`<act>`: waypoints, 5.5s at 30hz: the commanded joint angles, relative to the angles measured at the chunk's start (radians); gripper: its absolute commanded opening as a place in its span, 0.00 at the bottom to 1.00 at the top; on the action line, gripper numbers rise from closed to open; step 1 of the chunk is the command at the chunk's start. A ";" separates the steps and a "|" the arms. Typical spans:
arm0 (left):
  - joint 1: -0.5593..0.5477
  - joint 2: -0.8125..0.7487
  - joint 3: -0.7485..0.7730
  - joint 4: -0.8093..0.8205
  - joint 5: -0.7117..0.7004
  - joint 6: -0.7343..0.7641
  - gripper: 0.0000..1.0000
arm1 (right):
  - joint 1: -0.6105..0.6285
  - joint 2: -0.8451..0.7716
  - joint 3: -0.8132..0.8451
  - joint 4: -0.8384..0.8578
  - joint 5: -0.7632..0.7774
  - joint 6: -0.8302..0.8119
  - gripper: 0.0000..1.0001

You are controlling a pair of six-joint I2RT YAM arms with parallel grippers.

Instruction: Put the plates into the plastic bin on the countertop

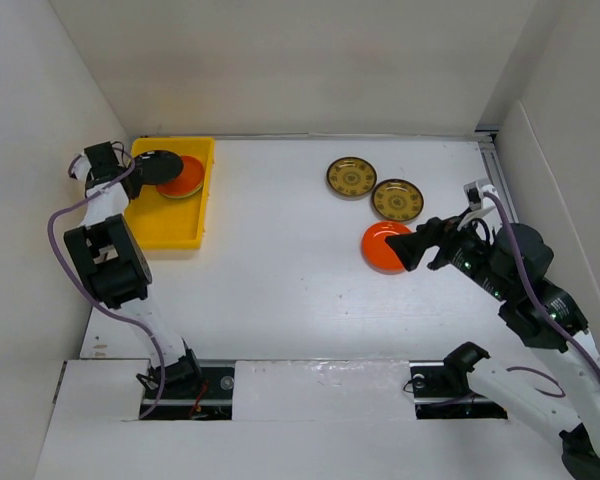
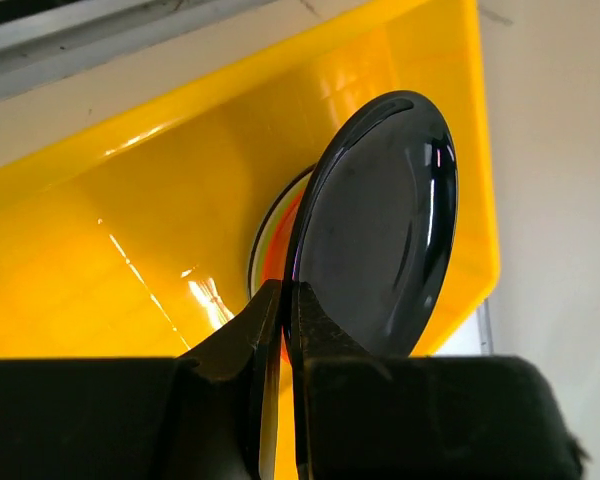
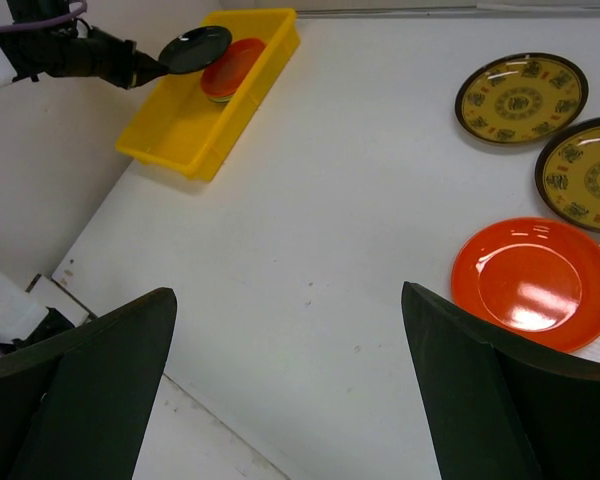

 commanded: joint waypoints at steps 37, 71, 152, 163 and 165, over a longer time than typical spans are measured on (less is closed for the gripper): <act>-1.091 0.082 -0.099 0.356 0.217 0.236 1.00 | -0.010 -0.031 0.184 -0.142 0.145 0.001 1.00; -0.744 -0.137 -0.095 0.194 0.312 0.219 0.00 | -0.010 -0.023 0.090 -0.043 0.096 0.010 1.00; -0.917 -0.442 -0.354 0.152 0.060 0.304 1.00 | -0.766 1.417 0.273 0.303 -0.361 0.140 0.13; -0.927 -0.346 -0.331 0.246 0.203 0.294 1.00 | -0.766 1.082 0.047 0.377 -0.267 0.240 0.00; -0.927 -0.289 -0.297 0.279 0.258 0.304 1.00 | -0.734 1.008 0.023 0.377 -0.267 0.240 0.00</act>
